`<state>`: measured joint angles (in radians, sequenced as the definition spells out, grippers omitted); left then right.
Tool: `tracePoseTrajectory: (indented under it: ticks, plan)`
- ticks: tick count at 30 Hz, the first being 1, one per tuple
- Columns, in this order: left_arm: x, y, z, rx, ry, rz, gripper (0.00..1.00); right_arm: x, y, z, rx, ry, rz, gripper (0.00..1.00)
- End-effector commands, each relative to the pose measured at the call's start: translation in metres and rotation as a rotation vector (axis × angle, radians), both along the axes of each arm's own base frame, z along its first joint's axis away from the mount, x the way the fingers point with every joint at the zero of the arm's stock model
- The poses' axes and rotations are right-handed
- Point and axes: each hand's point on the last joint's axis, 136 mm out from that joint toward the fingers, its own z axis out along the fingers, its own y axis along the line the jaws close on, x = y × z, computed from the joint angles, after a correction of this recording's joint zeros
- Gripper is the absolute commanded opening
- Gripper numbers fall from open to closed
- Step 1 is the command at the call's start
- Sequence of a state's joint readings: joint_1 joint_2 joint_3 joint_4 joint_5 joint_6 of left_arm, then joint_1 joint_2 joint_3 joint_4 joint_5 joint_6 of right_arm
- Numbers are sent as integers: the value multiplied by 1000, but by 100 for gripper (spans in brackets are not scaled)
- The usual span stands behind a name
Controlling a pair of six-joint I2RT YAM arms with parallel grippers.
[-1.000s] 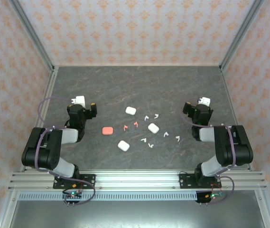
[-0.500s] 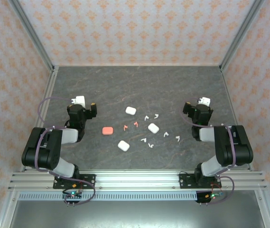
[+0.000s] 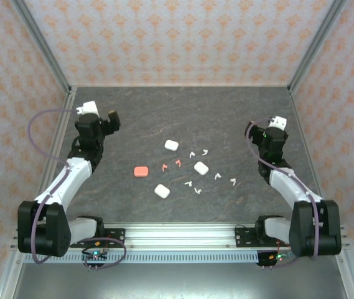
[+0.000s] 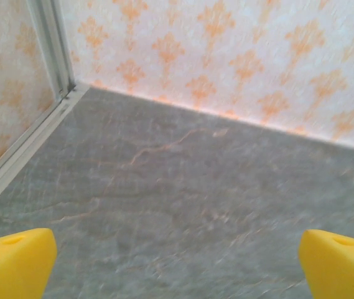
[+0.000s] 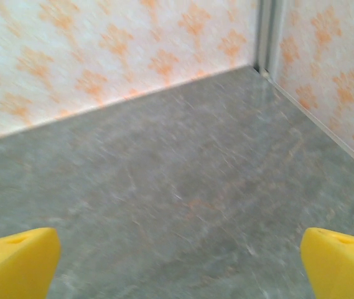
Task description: Insert wireless bluetooth earbuds into charging case
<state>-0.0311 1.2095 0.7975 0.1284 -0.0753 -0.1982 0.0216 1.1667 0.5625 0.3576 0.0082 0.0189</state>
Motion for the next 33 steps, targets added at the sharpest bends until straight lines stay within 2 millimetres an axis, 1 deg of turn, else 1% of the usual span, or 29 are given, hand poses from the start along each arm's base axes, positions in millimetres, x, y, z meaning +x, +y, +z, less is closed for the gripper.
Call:
tracePoseTrajectory:
  ticks: [1, 3, 5, 7, 10, 12, 14, 16, 18, 21, 25, 28, 33]
  plan:
    - [-25, -16, -38, -180, 192, 2, 100, -10, 36, -9, 99, 112, 170, 99]
    - [-31, -22, -40, -267, 196, 14, 100, -11, 51, -7, 133, 131, 230, 99]
    - [-37, -32, -51, -386, 222, 22, 100, -12, 69, -9, 155, 179, 296, 99]
    - [-43, -50, -63, -488, 266, -26, 100, -15, 89, -9, 145, 260, 370, 99]
    - [-55, -64, -76, -553, 339, -38, 100, -19, 117, -14, 73, 376, 447, 99]
    - [-62, -71, -83, -584, 383, -38, 100, -21, 132, -15, 59, 425, 474, 99]
    - [-67, -79, -86, -612, 403, -50, 100, -22, 147, -15, 35, 472, 511, 99]
    - [-69, -85, -88, -637, 405, -54, 100, -22, 163, -21, -13, 527, 546, 99]
    - [-71, -86, -91, -653, 400, -41, 100, -21, 180, -28, -59, 581, 585, 100]
    - [-72, -83, -96, -651, 397, -14, 100, -20, 213, -41, -126, 655, 667, 100]
    - [-77, -79, -102, -639, 406, 16, 100, -21, 259, -59, -293, 728, 797, 100]
    - [-81, -75, -102, -624, 395, 38, 100, -22, 288, -73, -380, 782, 884, 99]
    - [-87, -66, -95, -589, 375, 62, 100, -19, 319, -94, -486, 836, 981, 96]
